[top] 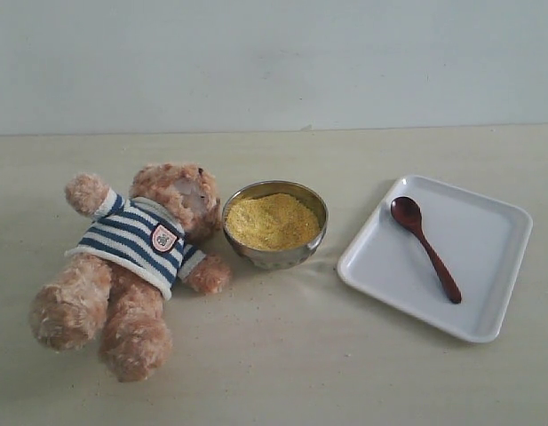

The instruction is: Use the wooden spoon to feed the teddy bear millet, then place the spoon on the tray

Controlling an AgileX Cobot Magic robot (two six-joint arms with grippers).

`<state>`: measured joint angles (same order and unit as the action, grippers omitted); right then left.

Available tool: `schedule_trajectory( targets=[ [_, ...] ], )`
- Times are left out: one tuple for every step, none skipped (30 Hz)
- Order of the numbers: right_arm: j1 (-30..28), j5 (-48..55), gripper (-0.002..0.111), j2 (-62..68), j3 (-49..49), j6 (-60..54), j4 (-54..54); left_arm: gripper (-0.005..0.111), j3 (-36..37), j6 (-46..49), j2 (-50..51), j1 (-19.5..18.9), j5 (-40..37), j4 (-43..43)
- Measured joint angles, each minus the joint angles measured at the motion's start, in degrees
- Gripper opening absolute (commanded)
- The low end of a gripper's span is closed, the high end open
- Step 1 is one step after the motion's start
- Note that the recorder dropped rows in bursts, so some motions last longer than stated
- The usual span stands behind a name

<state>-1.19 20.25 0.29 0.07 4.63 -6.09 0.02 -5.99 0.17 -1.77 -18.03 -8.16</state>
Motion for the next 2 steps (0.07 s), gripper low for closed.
schedule_trajectory(
  targets=[
    [0.0, 0.0, 0.001, 0.0, 0.0, 0.0, 0.0, 0.005, 0.0, 0.0, 0.0, 0.0, 0.0, 0.0],
    [0.0, 0.0, 0.001, 0.0, 0.0, 0.0, 0.0, 0.005, 0.0, 0.0, 0.0, 0.0, 0.0, 0.0]
  ],
)
